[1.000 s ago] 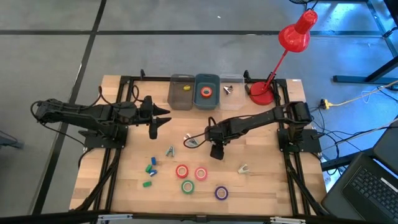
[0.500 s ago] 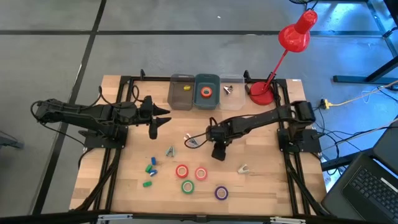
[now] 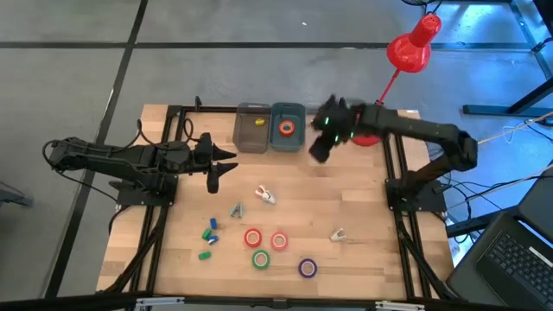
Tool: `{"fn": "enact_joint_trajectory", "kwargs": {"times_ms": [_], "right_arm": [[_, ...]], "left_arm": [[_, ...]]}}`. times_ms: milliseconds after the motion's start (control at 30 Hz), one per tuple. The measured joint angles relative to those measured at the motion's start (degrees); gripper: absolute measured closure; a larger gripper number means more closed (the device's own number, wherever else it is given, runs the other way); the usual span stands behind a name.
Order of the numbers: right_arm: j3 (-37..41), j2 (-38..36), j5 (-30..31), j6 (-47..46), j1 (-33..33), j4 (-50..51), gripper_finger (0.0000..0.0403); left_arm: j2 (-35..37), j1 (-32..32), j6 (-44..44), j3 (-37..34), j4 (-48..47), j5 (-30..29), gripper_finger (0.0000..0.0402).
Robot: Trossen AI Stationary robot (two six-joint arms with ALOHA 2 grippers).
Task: Pick and place Stapler, Stapler remover, tape
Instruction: Put the purple staple remover into the transparent bin
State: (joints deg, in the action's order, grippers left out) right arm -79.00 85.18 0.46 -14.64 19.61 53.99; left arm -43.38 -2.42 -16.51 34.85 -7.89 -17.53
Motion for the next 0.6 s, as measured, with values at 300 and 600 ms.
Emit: {"fn": "enact_joint_trajectory", "kwargs": {"times_ms": [300,600], "right_arm": [[-1.92,8.96,-6.32,12.45,16.52,0.14,0.0319],[-1.90,22.00,-5.61,21.07,18.32,0.54,0.0319]], "left_arm": [[0.00,0.02,1.46,0.00,0.22,-1.03,0.0252],[0.00,0.00,2.23,0.00,0.22,-2.54,0.0249]]}}
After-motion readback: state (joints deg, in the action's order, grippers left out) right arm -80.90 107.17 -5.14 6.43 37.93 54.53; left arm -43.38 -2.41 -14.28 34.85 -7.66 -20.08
